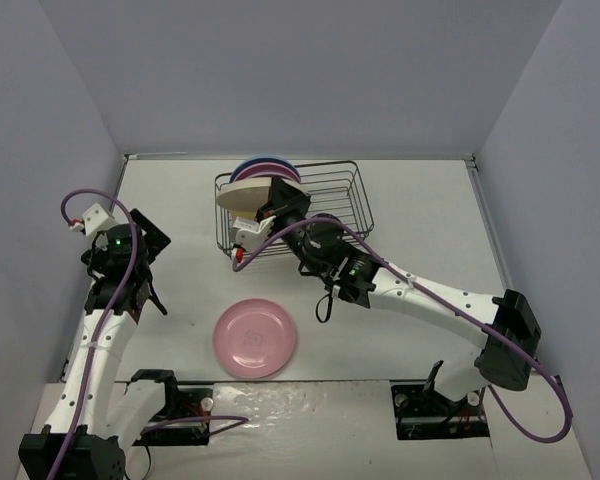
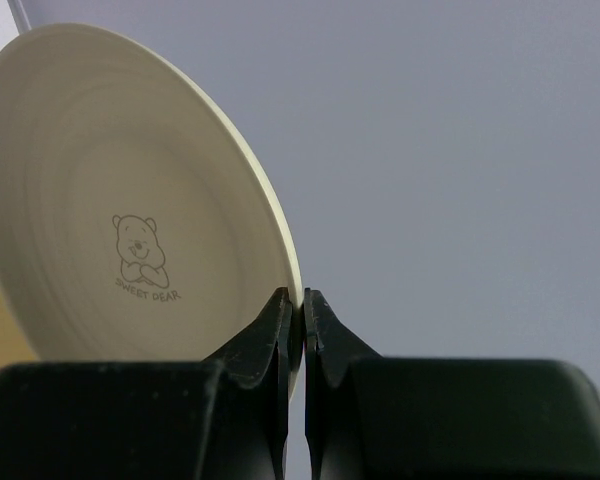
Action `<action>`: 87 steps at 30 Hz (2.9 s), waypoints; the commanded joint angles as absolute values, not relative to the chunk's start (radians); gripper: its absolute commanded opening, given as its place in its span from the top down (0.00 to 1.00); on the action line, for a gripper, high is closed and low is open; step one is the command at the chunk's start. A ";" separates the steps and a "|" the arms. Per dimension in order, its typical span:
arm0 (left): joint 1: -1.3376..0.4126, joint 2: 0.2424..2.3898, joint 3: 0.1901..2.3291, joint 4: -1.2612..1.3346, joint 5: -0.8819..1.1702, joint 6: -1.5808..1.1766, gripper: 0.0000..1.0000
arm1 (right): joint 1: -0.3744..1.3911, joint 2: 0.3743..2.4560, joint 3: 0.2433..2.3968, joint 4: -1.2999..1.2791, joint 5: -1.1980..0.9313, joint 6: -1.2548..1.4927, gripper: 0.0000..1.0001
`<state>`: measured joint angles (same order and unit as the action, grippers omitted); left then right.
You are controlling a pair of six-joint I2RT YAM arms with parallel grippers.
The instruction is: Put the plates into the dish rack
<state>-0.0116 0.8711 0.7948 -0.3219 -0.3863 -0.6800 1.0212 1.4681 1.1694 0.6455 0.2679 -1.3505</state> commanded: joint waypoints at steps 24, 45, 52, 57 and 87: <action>-0.006 0.858 0.828 -0.314 -0.445 -0.670 0.03 | 0.936 1.644 1.196 0.775 0.135 -1.471 1.00; -0.006 0.888 0.822 -0.284 -0.425 -0.671 0.03 | 0.918 1.740 1.150 1.001 0.157 -1.523 1.00; -0.006 0.891 0.820 -0.279 -0.423 -0.671 0.03 | 0.919 1.699 1.190 0.886 0.139 -1.443 1.00; -0.006 0.891 0.822 -0.283 -0.420 -0.669 0.03 | 0.889 1.730 1.214 0.825 0.112 -1.379 1.00; -0.006 0.838 0.830 -0.318 -0.308 -0.678 0.03 | 0.848 1.862 1.308 0.879 0.099 -1.109 0.22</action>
<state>-0.0116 0.8559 0.7944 -0.3383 -0.3354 -0.6804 0.8394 1.8969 1.2304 0.7680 0.0584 -1.1769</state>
